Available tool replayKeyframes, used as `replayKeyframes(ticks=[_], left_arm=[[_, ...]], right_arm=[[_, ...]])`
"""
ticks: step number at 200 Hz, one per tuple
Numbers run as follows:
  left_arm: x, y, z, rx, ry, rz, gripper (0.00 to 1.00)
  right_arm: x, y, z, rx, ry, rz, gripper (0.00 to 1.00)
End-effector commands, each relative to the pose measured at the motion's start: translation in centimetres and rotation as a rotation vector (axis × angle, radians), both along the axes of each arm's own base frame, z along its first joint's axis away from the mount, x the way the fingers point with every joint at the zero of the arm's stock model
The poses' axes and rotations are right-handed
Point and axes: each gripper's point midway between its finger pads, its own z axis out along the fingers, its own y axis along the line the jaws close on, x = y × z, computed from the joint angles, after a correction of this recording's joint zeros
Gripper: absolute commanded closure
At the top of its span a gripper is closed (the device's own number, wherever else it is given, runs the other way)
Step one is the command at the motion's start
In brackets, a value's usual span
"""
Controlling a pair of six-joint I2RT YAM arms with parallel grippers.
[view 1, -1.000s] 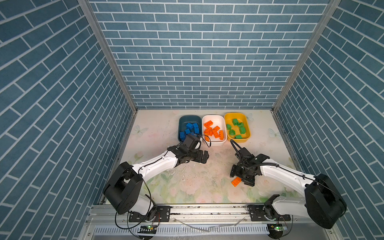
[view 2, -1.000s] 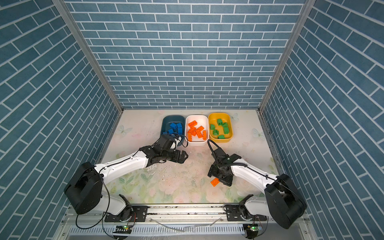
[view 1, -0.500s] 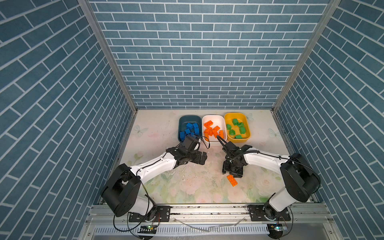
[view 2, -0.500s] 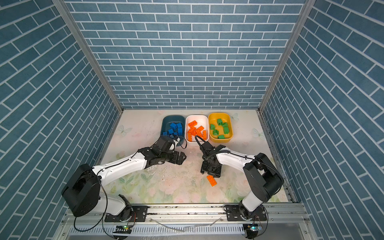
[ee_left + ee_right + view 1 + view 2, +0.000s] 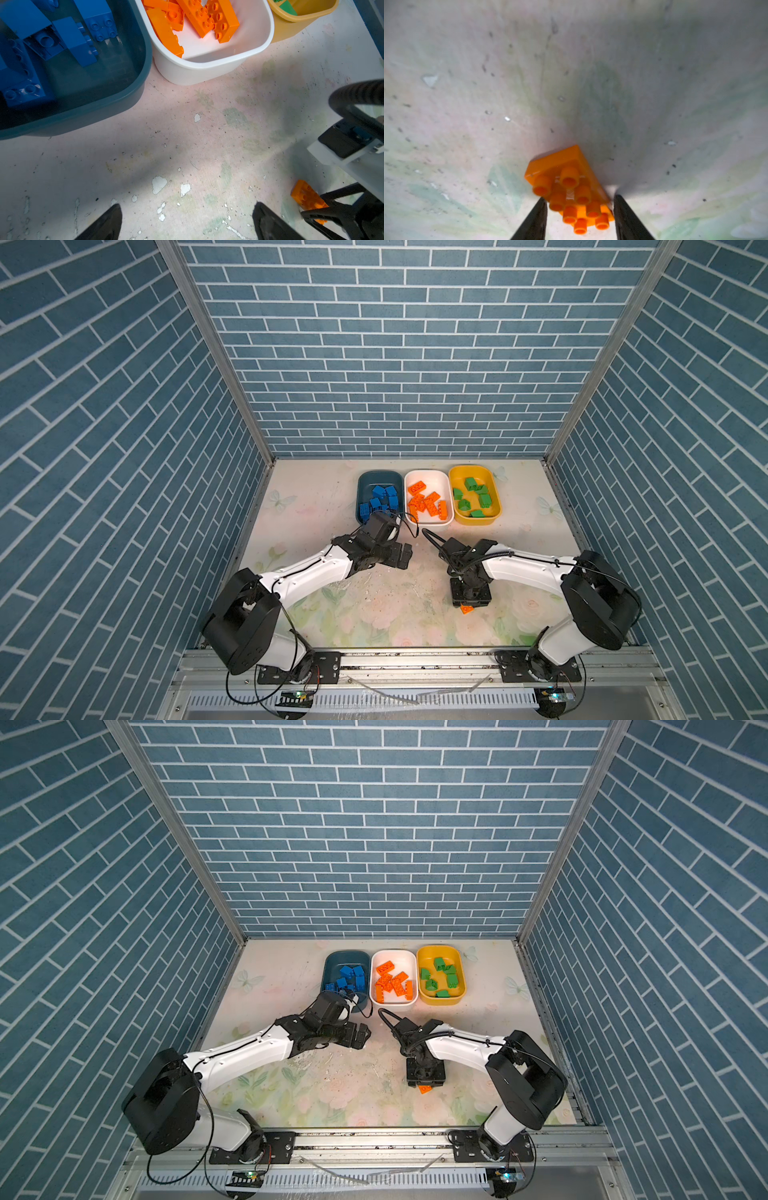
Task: Sort the legos into containers by color
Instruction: 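Lower the right gripper to the last orange brick and grasp it, then carry the orange brick with the right gripper and drop it into the white tub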
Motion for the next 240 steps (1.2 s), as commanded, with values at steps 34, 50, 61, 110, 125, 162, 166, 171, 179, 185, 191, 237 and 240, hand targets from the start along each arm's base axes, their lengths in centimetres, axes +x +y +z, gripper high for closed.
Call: replayKeyframes(ticks=[34,50,61,110,125,162,166,171,179,185,191,237,240], left_arm=[[0.0,0.6,0.5,0.017,-0.011,0.011,0.01],[0.0,0.5,0.9,0.006,-0.019,0.011,0.01],[-0.1,0.2,1.2,-0.015,-0.023,-0.004,0.01],[-0.8,-1.0,4.1,-0.124,-0.089,-0.079,0.01],[-0.7,-1.0,5.2,-0.143,-0.112,-0.087,0.01],[0.8,0.5,7.0,-0.162,-0.154,0.005,0.01],[1.1,0.9,7.0,-0.16,-0.154,0.027,0.01],[1.5,1.5,7.1,-0.159,-0.155,0.06,0.01],[2.1,2.4,7.4,-0.164,-0.159,0.107,0.01],[2.5,3.1,7.4,-0.165,-0.162,0.147,0.01],[2.9,3.9,7.4,-0.165,-0.165,0.188,0.01],[3.8,7.7,7.5,-0.152,-0.161,0.348,0.01],[3.8,7.9,7.5,-0.15,-0.16,0.351,0.01]], right_arm=[[-0.2,-1.2,-1.3,-0.119,-0.016,0.113,0.57],[0.4,-1.3,-1.2,-0.131,-0.043,0.133,0.63],[1.0,-0.8,-0.8,-0.115,-0.07,0.151,0.67],[6.2,2.3,4.3,-0.029,-0.313,0.231,0.73],[8.3,4.2,6.1,0.029,-0.405,0.236,0.74],[13.5,8.3,10.0,0.158,-0.585,0.251,0.74],[14.1,8.7,10.3,0.173,-0.597,0.251,0.74],[14.9,9.1,10.5,0.19,-0.61,0.251,0.74],[16.3,9.8,10.9,0.215,-0.631,0.249,0.74],[17.3,10.1,10.9,0.23,-0.642,0.25,0.74],[18.4,10.4,10.9,0.239,-0.658,0.253,0.74],[26.9,11.2,10.0,0.266,-0.674,0.225,0.73],[27.4,11.4,10.1,0.266,-0.678,0.231,0.73]])
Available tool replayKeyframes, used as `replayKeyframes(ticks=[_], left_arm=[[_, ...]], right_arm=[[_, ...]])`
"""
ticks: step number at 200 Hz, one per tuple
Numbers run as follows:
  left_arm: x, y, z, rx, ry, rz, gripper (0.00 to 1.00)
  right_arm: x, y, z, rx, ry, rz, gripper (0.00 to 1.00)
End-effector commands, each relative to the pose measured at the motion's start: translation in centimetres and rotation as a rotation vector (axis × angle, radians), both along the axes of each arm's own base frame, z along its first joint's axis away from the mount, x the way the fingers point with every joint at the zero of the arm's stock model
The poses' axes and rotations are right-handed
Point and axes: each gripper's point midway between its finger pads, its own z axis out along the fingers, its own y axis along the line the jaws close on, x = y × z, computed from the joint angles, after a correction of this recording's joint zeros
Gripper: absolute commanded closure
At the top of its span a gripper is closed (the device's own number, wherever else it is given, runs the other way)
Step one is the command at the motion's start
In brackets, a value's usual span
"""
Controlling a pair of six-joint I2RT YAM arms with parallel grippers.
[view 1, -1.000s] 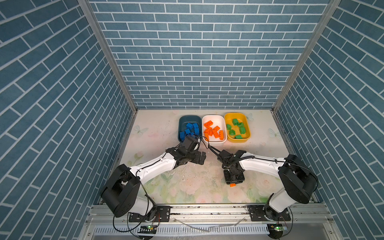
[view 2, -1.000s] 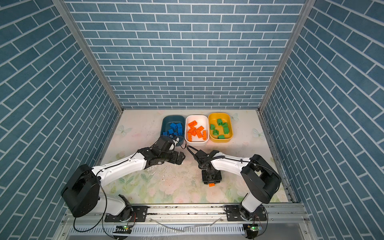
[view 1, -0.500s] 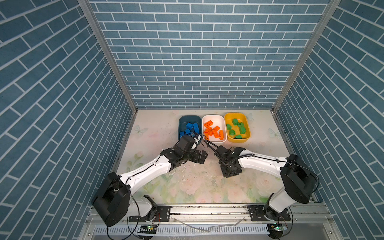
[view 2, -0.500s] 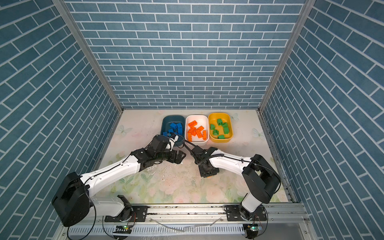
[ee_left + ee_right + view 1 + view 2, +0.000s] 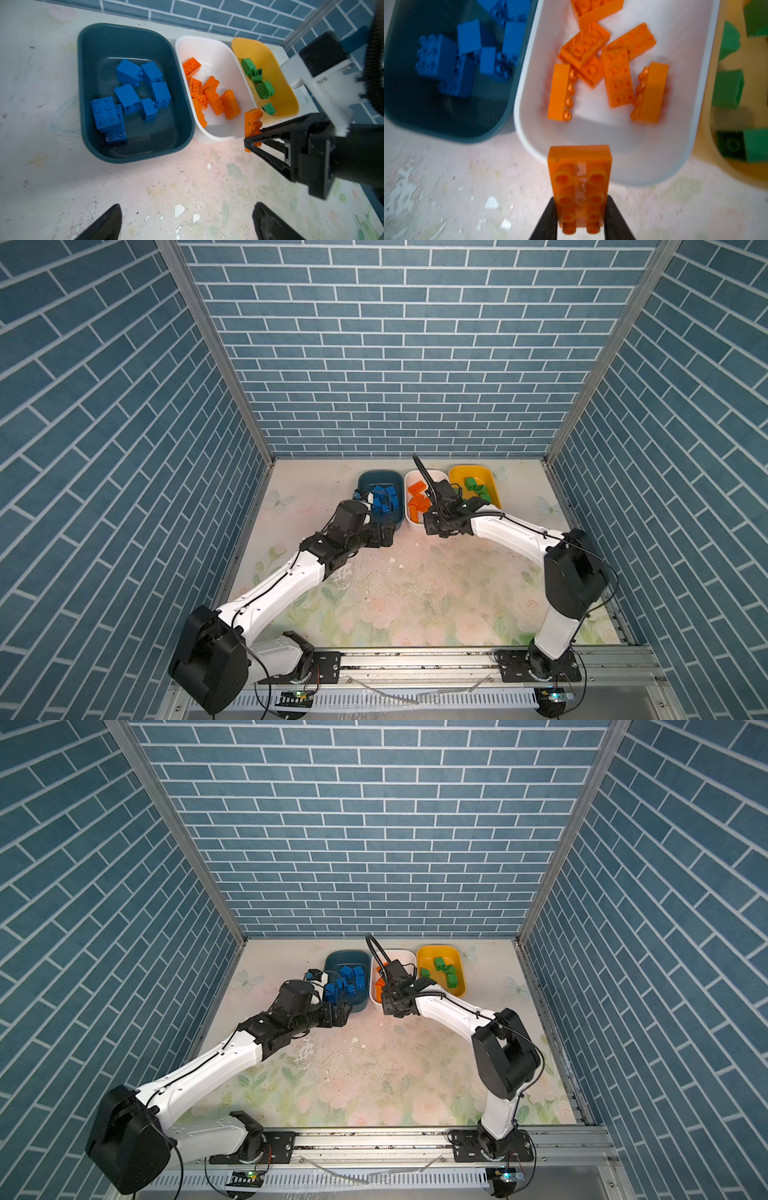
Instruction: Sort the legos into containers by color
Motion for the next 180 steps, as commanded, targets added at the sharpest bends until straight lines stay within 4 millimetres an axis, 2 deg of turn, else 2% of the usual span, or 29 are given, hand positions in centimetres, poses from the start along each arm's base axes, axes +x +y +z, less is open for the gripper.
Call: replayKeyframes(ticks=[1,21,43,45,47,52,70,84,105,126,130,133,149,153,157,159,180], left_arm=[[0.1,2.0,-0.4,0.009,0.024,0.093,0.01],[0.1,2.6,-0.3,0.017,0.027,0.113,0.01],[0.2,2.9,-0.4,0.017,0.032,0.137,0.01],[0.2,3.0,-0.4,0.016,0.031,0.139,0.01],[0.2,3.0,-0.3,0.013,0.029,0.14,0.01],[0.2,2.9,-0.3,0.012,0.03,0.141,0.01],[0.3,3.0,-0.2,0.009,0.028,0.145,0.01],[0.4,3.1,0.0,0.011,0.024,0.146,0.01],[0.5,3.4,0.3,0.019,0.017,0.156,0.01],[0.7,3.9,0.5,0.023,0.009,0.166,0.01],[0.7,3.9,0.6,0.024,0.007,0.167,0.01],[0.7,3.9,0.6,0.023,0.006,0.169,0.01],[0.9,4.2,0.8,0.02,0.002,0.173,0.01],[0.9,4.2,0.9,0.017,0.0,0.173,0.01],[0.9,4.3,0.9,0.016,-0.002,0.175,0.01],[0.9,4.3,1.0,0.015,-0.003,0.174,0.01],[1.1,4.8,1.1,0.015,-0.009,0.187,0.01]], right_arm=[[4.1,1.4,0.8,0.018,-0.049,0.065,0.73],[6.9,1.5,0.5,-0.05,-0.065,0.058,0.72],[10.4,-0.3,0.4,-0.161,-0.099,-0.043,0.7],[10.6,-0.4,0.8,-0.165,-0.106,-0.048,0.7],[10.8,-0.5,-0.1,-0.183,-0.094,-0.053,0.7],[11.3,-0.9,-0.5,-0.208,-0.091,-0.064,0.69],[12.8,-1.4,0.1,-0.272,-0.131,-0.083,0.64],[13.4,-1.5,0.9,-0.299,-0.152,-0.079,0.55],[13.5,-1.2,2.1,-0.298,-0.17,-0.042,0.41],[12.7,-0.8,4.5,-0.248,-0.204,-0.004,0.31],[12.4,-0.9,4.2,-0.245,-0.201,0.002,0.3],[12.1,-1.0,5.6,-0.225,-0.224,0.002,0.29],[10.5,-1.3,7.2,-0.164,-0.269,0.013,0.23],[10.1,-1.6,7.4,-0.148,-0.279,0.014,0.17],[9.6,-1.8,7.9,-0.131,-0.298,0.013,0.03],[9.3,-1.9,8.1,-0.121,-0.305,0.013,0.02],[6.6,-3.6,9.7,-0.044,-0.395,-0.001,0.01]])
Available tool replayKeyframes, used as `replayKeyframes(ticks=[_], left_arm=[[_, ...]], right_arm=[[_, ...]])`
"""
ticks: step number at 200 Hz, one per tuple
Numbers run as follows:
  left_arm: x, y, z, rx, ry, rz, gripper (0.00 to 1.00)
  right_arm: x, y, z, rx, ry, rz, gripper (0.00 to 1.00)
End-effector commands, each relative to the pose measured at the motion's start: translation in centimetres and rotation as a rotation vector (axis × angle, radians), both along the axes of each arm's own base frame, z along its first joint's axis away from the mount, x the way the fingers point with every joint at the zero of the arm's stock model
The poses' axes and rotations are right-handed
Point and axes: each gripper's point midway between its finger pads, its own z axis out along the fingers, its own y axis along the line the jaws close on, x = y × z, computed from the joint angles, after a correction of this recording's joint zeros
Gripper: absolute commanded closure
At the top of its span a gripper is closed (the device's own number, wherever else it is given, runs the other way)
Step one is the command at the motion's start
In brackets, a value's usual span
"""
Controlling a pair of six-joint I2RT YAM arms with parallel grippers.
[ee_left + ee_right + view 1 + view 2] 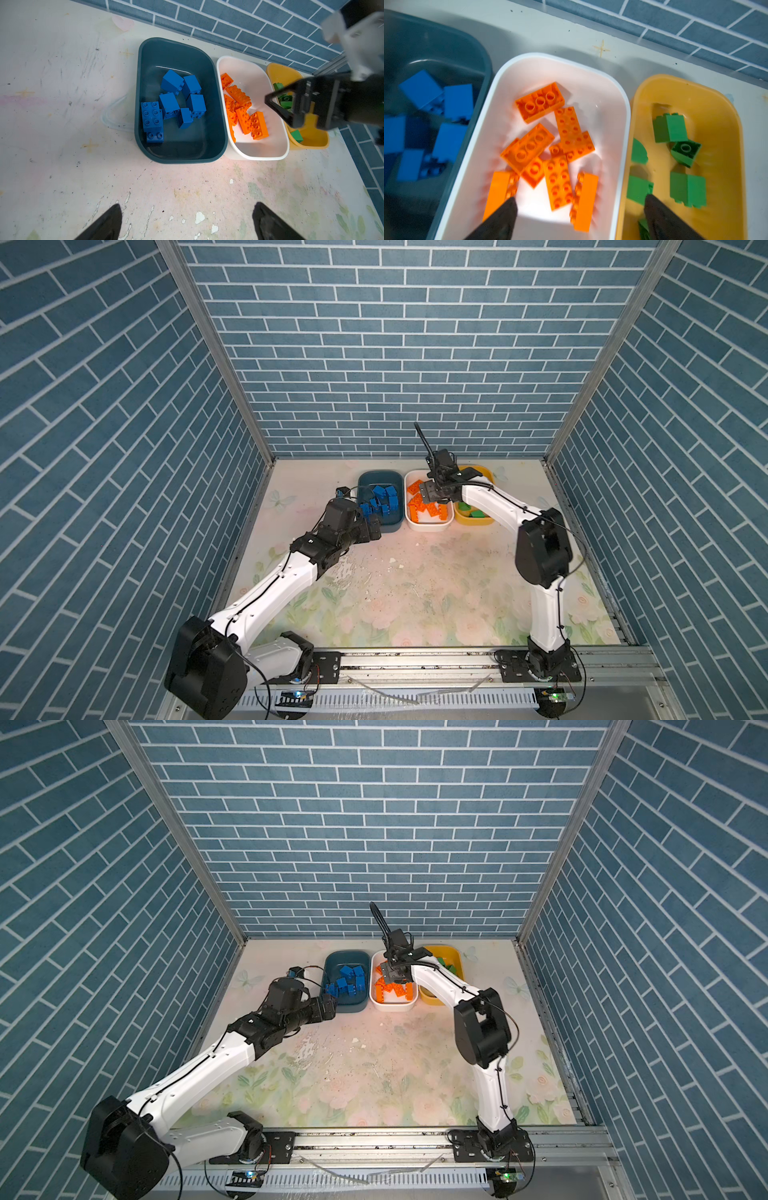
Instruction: Sort the legos into containers by color
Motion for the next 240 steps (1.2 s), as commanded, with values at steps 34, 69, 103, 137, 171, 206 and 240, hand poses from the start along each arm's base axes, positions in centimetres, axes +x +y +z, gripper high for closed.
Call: replayKeyframes(ticks=[34,69,103,137,171,206,240], left_arm=[[1.5,4.1,0.5,0.068,-0.025,0.132,0.01],[2.7,8.6,-0.4,0.239,-0.047,0.244,0.01],[2.5,14.1,-0.4,0.443,-0.077,0.43,0.01],[1.9,17.9,-1.3,0.633,-0.092,0.531,0.01],[2.0,20.7,-4.0,0.631,-0.042,0.576,0.01],[3.2,22.0,-5.5,0.555,-0.082,0.564,0.01],[4.5,21.9,-6.1,0.53,-0.16,0.531,0.01]], right_arm=[[-5.7,-5.9,5.7,0.114,-0.308,-0.048,0.01],[-8.1,-13.3,5.1,0.034,-0.436,-0.214,0.01],[-9.1,-22.7,2.1,-0.031,-0.454,-0.474,0.01],[-9.2,-29.7,-1.6,-0.1,-0.401,-0.662,0.02],[-6.7,-29.9,-3.6,0.023,-0.464,-0.531,0.02],[-6.3,-27.6,-5.9,0.143,-0.474,-0.35,0.01],[-6.2,-27.6,-6.9,0.166,-0.466,-0.332,0.01]])
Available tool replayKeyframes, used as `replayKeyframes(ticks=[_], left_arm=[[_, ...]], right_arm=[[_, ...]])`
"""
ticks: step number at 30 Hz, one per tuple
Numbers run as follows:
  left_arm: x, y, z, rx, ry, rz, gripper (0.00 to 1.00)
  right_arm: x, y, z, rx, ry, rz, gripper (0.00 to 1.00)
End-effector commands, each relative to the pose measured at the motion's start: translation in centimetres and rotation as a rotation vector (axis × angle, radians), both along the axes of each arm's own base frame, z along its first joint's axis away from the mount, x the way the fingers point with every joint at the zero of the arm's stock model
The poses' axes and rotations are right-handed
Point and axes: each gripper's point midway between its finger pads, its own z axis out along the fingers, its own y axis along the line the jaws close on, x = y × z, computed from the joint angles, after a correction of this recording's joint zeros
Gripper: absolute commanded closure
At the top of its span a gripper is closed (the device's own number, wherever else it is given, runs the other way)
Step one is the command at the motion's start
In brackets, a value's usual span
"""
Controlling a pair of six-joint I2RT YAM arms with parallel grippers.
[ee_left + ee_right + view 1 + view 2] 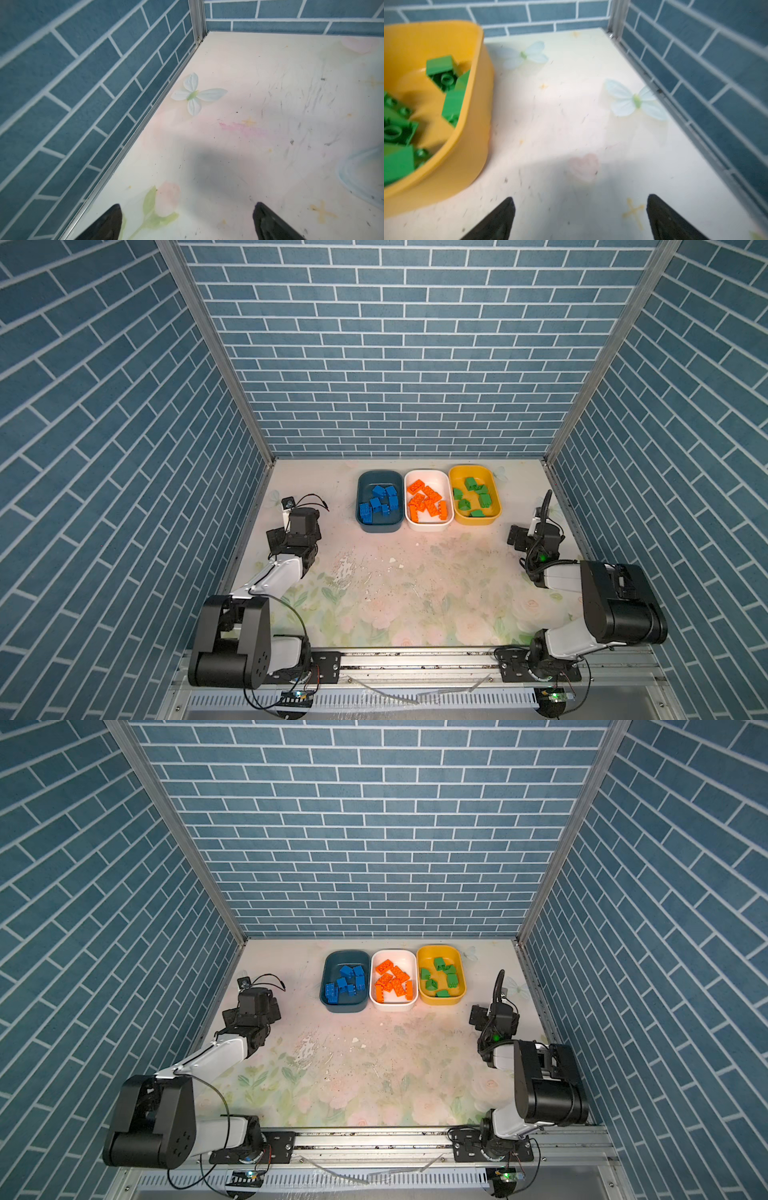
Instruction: Sort the legos into containers by color
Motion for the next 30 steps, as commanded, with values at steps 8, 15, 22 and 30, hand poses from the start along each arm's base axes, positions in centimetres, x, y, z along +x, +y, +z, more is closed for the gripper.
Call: replayKeyframes(ticks=[8,15,22,30], left_arm=[[4.0,-2.9,-1.0,-0.029,-0.137,-0.261,0.01],[3.3,-4.3,-1.7,-0.005,-0.236,-0.35,0.01],[3.1,-4.0,-1.8,0.035,-0.222,-0.298,0.01],[3.1,-3.9,-1.7,0.034,-0.226,-0.296,0.01]], right_arm=[[1.7,0.3,2.7,-0.002,-0.116,0.049,0.01],[1.7,0.3,2.7,-0.004,-0.118,0.048,0.01],[1.8,0.3,2.7,-0.004,-0.118,0.049,0.01],[1.7,0.4,2.8,-0.005,-0.118,0.052,0.01]])
